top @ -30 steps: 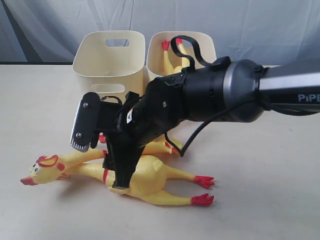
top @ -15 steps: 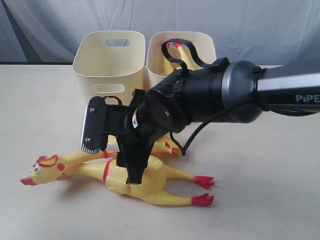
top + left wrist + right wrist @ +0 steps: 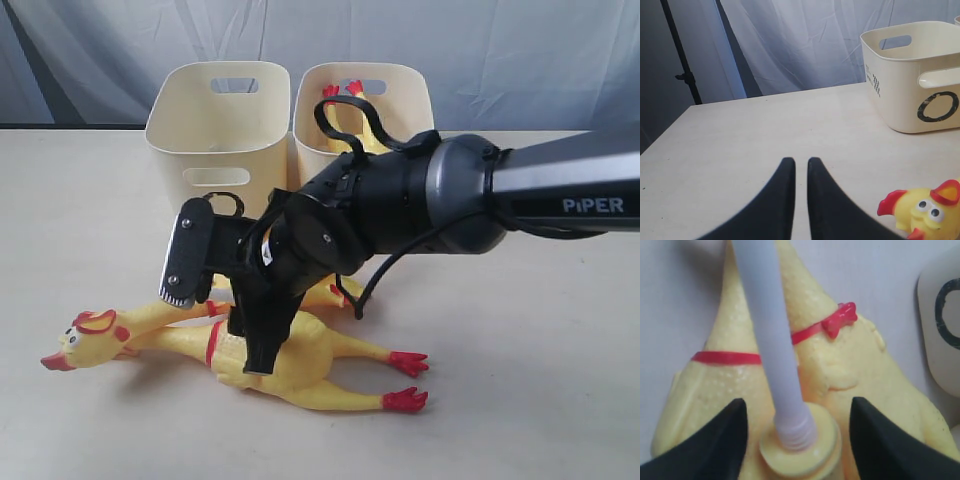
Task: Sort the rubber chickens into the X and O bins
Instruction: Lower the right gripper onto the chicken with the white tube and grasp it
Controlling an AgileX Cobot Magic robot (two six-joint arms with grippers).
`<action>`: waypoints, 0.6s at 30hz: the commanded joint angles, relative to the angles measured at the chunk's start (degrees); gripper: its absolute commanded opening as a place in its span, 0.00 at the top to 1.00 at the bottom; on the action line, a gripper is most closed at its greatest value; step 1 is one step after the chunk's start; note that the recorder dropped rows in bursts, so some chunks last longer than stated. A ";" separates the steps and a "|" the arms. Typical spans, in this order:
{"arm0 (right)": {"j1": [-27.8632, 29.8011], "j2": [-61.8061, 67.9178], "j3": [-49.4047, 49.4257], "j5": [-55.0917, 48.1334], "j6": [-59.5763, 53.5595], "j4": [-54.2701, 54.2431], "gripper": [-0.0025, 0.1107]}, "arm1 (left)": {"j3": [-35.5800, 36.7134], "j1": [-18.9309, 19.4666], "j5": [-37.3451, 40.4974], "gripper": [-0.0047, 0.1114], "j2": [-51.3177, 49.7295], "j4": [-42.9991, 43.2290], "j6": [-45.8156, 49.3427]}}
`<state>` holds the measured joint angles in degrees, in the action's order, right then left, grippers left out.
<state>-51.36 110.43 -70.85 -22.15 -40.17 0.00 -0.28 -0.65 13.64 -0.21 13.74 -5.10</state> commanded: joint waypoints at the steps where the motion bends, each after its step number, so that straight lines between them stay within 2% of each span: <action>1: 0.01 0.09 -0.30 -0.03 1.35 1.00 0.67 | 0.28 0.08 -0.30 0.87 0.21 0.43 -0.04; 4: 0.01 0.09 -0.30 -0.04 1.35 1.00 0.80 | 0.28 0.08 -0.30 0.87 0.21 0.43 -0.04; 10: 0.01 0.09 -0.30 -0.17 1.35 1.00 0.97 | 0.28 0.08 -0.30 0.87 0.21 0.43 -0.04; 18: 0.01 -0.18 -0.30 -0.17 1.35 1.00 0.99 | 0.28 0.08 -0.30 0.87 0.21 0.43 -0.04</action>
<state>-51.36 110.54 -70.85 -22.15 -39.02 0.60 -0.28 -0.65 13.64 -0.21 13.85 -5.10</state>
